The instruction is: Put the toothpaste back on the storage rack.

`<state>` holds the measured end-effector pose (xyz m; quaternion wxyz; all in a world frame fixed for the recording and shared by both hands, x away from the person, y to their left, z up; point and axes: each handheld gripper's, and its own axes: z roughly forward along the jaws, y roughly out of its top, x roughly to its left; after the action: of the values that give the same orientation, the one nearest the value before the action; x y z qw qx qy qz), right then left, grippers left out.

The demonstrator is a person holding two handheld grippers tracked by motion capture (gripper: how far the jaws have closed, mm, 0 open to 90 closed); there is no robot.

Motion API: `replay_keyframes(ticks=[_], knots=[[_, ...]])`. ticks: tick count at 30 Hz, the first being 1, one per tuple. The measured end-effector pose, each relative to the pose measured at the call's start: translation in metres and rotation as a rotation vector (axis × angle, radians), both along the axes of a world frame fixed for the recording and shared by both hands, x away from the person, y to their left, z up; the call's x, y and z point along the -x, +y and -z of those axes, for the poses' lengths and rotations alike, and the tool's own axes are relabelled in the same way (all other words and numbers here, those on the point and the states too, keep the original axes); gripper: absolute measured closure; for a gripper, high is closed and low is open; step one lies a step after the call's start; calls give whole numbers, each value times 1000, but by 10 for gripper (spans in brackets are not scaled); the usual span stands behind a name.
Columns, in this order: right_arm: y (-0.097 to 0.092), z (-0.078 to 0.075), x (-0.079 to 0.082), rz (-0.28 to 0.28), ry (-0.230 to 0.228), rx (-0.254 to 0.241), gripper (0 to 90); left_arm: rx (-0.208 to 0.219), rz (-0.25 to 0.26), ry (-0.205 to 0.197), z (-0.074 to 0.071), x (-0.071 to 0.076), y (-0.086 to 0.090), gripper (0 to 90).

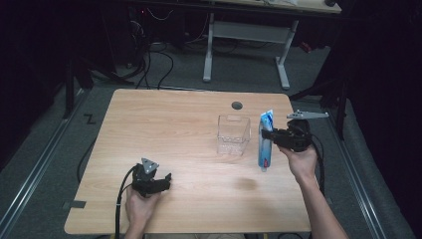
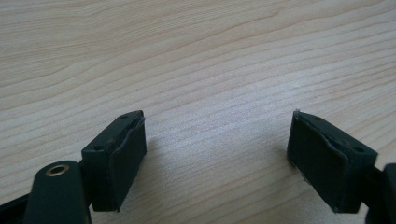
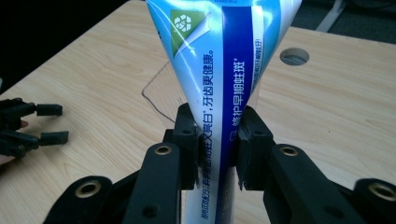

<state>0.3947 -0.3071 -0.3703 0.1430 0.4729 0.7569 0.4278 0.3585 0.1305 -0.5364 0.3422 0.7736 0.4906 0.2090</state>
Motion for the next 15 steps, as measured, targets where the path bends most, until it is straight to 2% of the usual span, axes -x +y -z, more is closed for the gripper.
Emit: replay_keyframes(ticks=[15], knots=[[11, -21, -9, -24, -58, -51, 731, 2, 3, -1, 0, 0, 0, 214]])
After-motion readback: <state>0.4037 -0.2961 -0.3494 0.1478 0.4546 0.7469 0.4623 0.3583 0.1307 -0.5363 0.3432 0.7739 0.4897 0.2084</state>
